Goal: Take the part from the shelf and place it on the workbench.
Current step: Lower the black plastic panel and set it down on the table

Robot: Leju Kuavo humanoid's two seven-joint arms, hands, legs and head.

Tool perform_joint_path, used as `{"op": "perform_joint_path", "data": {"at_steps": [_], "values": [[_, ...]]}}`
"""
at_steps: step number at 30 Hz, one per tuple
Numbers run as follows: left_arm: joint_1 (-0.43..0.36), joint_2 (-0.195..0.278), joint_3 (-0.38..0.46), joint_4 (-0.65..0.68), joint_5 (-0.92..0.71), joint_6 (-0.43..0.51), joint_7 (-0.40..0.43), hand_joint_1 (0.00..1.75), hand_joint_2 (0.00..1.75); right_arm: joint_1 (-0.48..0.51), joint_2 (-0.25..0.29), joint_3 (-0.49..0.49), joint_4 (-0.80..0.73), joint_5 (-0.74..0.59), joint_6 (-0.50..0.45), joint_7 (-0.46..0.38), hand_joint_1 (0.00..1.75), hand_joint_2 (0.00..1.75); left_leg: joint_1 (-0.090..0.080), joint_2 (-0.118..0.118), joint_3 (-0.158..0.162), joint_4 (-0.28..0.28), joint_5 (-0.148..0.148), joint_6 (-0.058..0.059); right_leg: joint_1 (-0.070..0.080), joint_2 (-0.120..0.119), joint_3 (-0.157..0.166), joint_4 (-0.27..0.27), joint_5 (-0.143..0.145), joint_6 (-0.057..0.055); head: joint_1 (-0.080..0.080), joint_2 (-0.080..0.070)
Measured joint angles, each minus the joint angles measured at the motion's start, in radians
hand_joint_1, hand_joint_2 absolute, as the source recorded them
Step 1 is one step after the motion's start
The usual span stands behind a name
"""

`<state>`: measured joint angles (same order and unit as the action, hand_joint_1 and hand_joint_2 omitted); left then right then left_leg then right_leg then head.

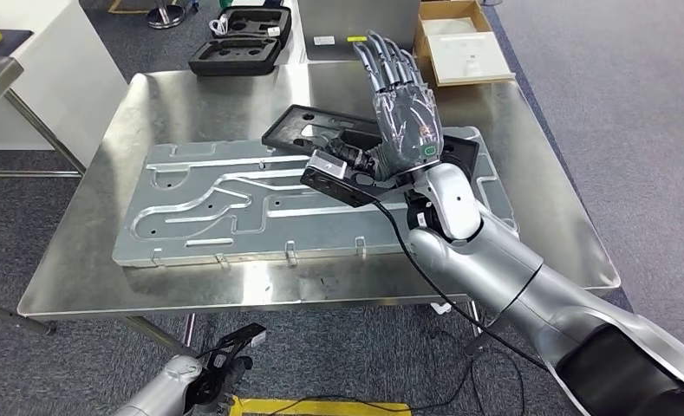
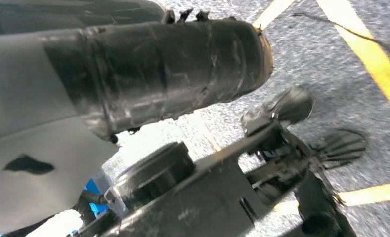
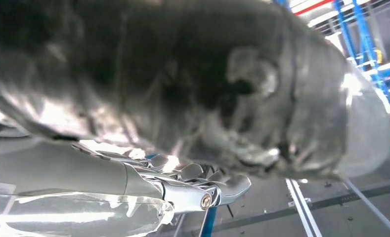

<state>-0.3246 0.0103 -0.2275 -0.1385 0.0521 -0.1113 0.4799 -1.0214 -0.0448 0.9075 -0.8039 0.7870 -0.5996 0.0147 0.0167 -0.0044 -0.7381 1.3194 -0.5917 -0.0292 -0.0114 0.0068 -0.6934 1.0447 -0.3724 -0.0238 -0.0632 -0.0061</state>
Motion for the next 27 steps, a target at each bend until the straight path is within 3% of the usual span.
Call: {"op": "perform_joint_path", "data": {"at_steps": [1,3,4,5,7,9,11,13,14,15,16,18,20,21,23,24,25,27], "values": [[0.000,0.002,-0.001,0.000,0.001,0.005,0.000,0.00,0.00,0.007,0.000,-0.008,-0.023,-0.002,-0.002,-0.003,0.00,0.00,0.000,0.000,0.042,-0.047,0.015,0.003,0.001,0.001,-0.011,0.000,0.009,0.002,0.000,0.000],[-0.002,0.008,-0.008,0.000,-0.001,0.013,0.000,0.00,0.00,0.014,-0.002,-0.025,-0.075,-0.005,-0.006,-0.008,0.00,0.00,-0.004,0.000,0.153,-0.197,0.048,0.012,0.002,0.002,-0.028,0.000,0.028,0.008,0.000,0.000],[-0.004,0.010,-0.012,0.000,-0.001,0.016,0.000,0.00,0.00,0.016,-0.003,-0.035,-0.104,-0.005,-0.009,-0.008,0.00,0.00,-0.007,-0.001,0.189,-0.256,0.059,0.018,0.002,0.002,-0.032,-0.001,0.036,0.014,0.001,0.000],[-0.006,0.012,-0.016,0.000,-0.002,0.018,0.000,0.00,0.00,0.017,-0.004,-0.045,-0.131,-0.004,-0.013,-0.008,0.00,0.00,-0.011,-0.001,0.205,-0.285,0.064,0.023,0.002,0.001,-0.034,-0.003,0.045,0.020,0.001,0.000],[-0.005,0.015,-0.017,0.000,0.000,0.025,0.000,0.00,0.00,0.027,-0.008,-0.062,-0.190,-0.005,-0.024,-0.005,0.00,0.00,-0.016,-0.001,0.197,-0.292,0.081,0.035,0.002,0.000,-0.035,-0.015,0.064,0.034,0.004,0.000],[0.000,0.016,-0.017,0.000,0.004,0.032,0.000,0.00,0.00,0.046,-0.018,-0.081,-0.258,-0.010,-0.046,-0.002,0.00,0.00,-0.012,0.004,0.188,-0.300,0.106,0.049,0.001,-0.001,-0.043,-0.013,0.050,0.045,0.005,0.000],[0.006,0.016,-0.018,0.000,0.008,0.032,0.000,0.00,0.00,0.068,-0.032,-0.113,-0.334,-0.018,-0.072,0.006,0.00,0.00,-0.008,0.010,0.169,-0.307,0.133,0.062,-0.001,-0.001,-0.070,0.063,-0.040,0.051,0.007,0.000],[0.013,0.018,-0.018,0.000,0.009,0.027,0.000,0.00,0.00,0.105,-0.043,-0.157,-0.416,-0.025,-0.091,0.012,0.00,0.00,-0.009,0.012,0.145,-0.307,0.154,0.068,-0.002,-0.002,-0.098,0.195,-0.139,0.056,0.008,0.000],[0.018,0.019,-0.019,0.000,0.011,0.028,0.000,0.00,0.00,0.137,-0.046,-0.183,-0.456,-0.033,-0.097,0.006,0.00,0.00,-0.009,0.012,0.133,-0.307,0.163,0.068,-0.002,-0.002,-0.100,0.247,-0.157,0.058,0.008,0.000],[0.023,0.019,-0.019,0.000,0.017,0.035,0.000,0.00,0.00,0.182,-0.047,-0.216,-0.497,-0.048,-0.101,-0.010,0.00,0.00,-0.009,0.012,0.120,-0.306,0.172,0.067,-0.002,-0.002,-0.087,0.272,-0.153,0.059,0.008,0.000],[0.028,0.019,-0.020,0.000,0.028,0.047,0.000,0.00,0.00,0.233,-0.045,-0.257,-0.539,-0.072,-0.102,-0.036,0.00,0.00,-0.009,0.011,0.107,-0.305,0.182,0.065,-0.002,-0.002,-0.057,0.264,-0.135,0.059,0.008,0.000],[0.038,0.020,-0.020,0.000,0.054,0.075,0.000,0.00,0.00,0.331,-0.038,-0.351,-0.613,-0.128,-0.103,-0.103,0.00,0.00,-0.010,0.008,0.081,-0.299,0.199,0.058,-0.002,-0.002,0.046,0.158,-0.109,0.054,0.008,0.000],[0.043,0.021,-0.020,-0.001,0.095,0.109,0.000,0.00,0.00,0.404,-0.029,-0.441,-0.669,-0.166,-0.103,-0.159,0.00,0.00,-0.012,0.007,0.063,-0.292,0.213,0.048,0.003,-0.002,0.134,0.034,-0.126,0.047,0.006,0.000],[0.045,0.022,-0.019,-0.002,0.123,0.131,-0.001,0.00,0.00,0.438,-0.024,-0.483,-0.687,-0.179,-0.103,-0.176,0.00,0.00,-0.013,0.007,0.059,-0.293,0.221,0.042,0.006,-0.002,0.155,-0.001,-0.137,0.042,0.007,0.000],[0.052,0.022,-0.018,-0.002,0.171,0.172,-0.003,0.00,0.00,0.516,-0.011,-0.562,-0.702,-0.209,-0.102,-0.204,0.00,0.00,-0.010,0.006,0.056,-0.300,0.239,0.031,0.009,-0.004,0.152,-0.019,-0.123,0.029,0.010,0.000],[0.056,0.023,-0.016,-0.002,0.183,0.187,-0.004,0.00,0.00,0.554,-0.004,-0.597,-0.700,-0.225,-0.101,-0.222,0.00,0.00,-0.008,0.006,0.050,-0.298,0.232,0.026,0.008,-0.005,0.146,-0.024,-0.112,0.022,0.011,0.000],[0.061,0.022,-0.013,-0.002,0.193,0.201,-0.007,0.00,0.00,0.591,0.005,-0.633,-0.693,-0.240,-0.100,-0.241,0.00,0.00,-0.006,0.005,0.040,-0.281,0.206,0.021,0.006,-0.007,0.135,-0.028,-0.098,0.013,0.008,0.000],[0.068,0.022,-0.007,-0.002,0.212,0.231,-0.014,0.00,0.00,0.651,0.021,-0.701,-0.660,-0.258,-0.100,-0.281,0.00,0.00,-0.005,0.005,0.012,-0.192,0.107,0.013,0.003,-0.011,0.108,-0.032,-0.072,0.003,0.001,0.000]]}}
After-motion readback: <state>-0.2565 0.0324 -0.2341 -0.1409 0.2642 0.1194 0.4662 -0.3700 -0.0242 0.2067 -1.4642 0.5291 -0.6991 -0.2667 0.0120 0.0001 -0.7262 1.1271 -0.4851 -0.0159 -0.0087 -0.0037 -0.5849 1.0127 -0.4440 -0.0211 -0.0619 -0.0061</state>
